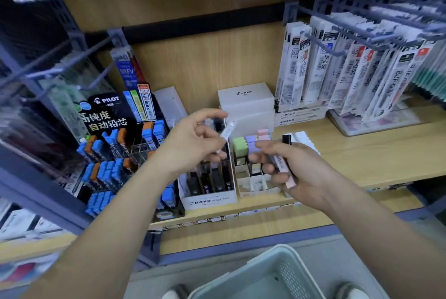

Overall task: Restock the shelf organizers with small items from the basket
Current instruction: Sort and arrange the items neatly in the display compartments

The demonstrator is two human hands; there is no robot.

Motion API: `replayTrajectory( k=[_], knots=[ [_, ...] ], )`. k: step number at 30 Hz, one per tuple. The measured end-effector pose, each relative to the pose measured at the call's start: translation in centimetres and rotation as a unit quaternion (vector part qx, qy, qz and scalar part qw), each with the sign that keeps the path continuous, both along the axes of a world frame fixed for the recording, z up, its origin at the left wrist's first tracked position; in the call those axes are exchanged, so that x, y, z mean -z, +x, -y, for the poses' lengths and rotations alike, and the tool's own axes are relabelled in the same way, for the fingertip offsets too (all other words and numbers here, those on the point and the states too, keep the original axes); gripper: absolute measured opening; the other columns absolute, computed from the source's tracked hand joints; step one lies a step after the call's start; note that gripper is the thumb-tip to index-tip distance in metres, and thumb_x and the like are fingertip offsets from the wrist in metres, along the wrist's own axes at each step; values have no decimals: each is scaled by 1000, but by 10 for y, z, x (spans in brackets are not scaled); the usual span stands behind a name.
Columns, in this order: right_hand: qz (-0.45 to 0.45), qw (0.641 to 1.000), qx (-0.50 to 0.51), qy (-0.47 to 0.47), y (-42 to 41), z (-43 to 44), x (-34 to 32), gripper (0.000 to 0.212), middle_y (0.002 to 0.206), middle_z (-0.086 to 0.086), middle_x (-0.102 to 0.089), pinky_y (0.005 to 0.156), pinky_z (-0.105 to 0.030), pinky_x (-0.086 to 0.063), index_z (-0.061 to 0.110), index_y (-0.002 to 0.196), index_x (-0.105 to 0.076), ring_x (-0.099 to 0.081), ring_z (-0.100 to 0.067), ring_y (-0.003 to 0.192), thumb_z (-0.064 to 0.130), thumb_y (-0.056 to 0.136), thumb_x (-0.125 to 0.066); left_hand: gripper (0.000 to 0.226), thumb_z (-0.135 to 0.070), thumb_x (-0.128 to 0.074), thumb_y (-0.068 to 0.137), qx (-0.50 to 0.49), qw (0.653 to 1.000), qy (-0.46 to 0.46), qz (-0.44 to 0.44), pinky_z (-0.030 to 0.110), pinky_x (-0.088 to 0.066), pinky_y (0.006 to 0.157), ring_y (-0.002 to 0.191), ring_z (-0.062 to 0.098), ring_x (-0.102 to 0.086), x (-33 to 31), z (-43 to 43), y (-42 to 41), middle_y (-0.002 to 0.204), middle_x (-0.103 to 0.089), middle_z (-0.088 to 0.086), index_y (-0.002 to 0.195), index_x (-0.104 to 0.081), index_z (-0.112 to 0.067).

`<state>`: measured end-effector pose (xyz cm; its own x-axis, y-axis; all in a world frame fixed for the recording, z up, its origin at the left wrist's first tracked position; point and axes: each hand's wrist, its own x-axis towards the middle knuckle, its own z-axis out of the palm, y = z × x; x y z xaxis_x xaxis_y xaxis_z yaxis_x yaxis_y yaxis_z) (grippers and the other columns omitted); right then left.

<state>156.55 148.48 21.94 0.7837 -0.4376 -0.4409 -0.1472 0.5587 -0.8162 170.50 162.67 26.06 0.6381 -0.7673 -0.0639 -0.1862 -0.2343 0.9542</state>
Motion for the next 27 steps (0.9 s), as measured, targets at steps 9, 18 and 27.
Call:
replayTrajectory(
  k=[9,18,27],
  knots=[
    [27,993,12,118,18,-7,-7,23,101,-13,-75,36,-13,-37,5,118,-58,-57,-12,55,7,97,-51,45,2,-45,96,-147,987,-39,-59,30,-60,69,80,28,-72,-8,-40,41,83,-48,11,130,-47,-28],
    [17,994,22,105,31,-13,-9,7,79,-9,-72,31,-12,-27,8,97,-61,-41,-7,45,12,94,-57,19,-20,-72,84,-157,926,114,323,21,-44,60,68,9,-57,15,-47,52,73,-60,-3,91,-56,-25],
    [19,994,-16,103,29,-17,-11,24,71,-5,-51,34,-11,-27,1,102,-69,-41,-7,50,0,90,-49,13,-25,-77,78,-152,908,139,364,22,-39,74,83,8,-50,29,-36,54,83,-60,-11,80,-65,-30]
  ],
)
